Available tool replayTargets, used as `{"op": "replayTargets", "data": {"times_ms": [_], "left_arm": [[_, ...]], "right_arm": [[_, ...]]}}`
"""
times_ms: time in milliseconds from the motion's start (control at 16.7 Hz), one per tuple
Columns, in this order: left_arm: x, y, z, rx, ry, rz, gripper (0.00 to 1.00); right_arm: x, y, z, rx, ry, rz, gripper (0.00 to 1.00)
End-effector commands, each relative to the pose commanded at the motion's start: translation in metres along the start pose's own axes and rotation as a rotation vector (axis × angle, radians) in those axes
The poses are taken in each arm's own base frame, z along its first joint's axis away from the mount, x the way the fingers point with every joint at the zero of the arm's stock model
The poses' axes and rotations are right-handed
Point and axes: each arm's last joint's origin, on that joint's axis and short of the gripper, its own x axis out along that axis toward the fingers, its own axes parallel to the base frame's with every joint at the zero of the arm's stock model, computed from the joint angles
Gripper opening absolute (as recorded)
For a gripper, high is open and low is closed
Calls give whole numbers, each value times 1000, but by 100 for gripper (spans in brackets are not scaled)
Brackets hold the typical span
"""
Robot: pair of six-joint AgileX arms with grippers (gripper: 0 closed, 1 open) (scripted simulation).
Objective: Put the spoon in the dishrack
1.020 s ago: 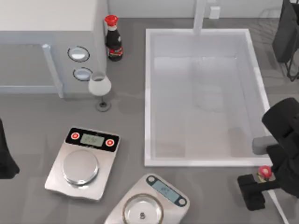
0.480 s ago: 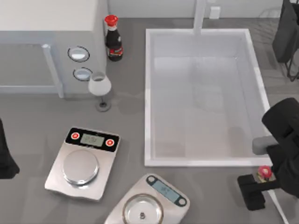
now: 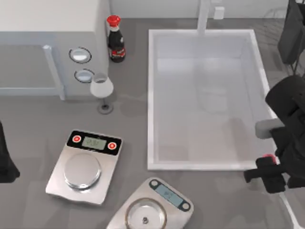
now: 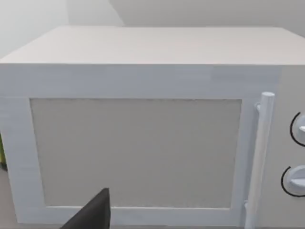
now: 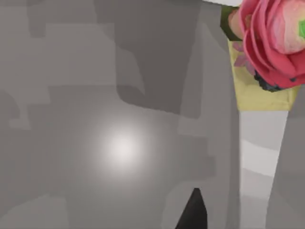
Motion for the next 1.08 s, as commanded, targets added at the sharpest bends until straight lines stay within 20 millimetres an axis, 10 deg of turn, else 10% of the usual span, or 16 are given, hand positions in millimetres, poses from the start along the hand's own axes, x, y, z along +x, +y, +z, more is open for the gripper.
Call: {"op": "replayTargets", "data": {"times_ms": [600,1080], "left_arm": [[0,0,0,0,0,0,100],[0,0,0,0,0,0,100]], "right_arm": [[-152,-4,-6,0,20,-4,0],[-162,-7,-9,6,-1,9,0]]}}
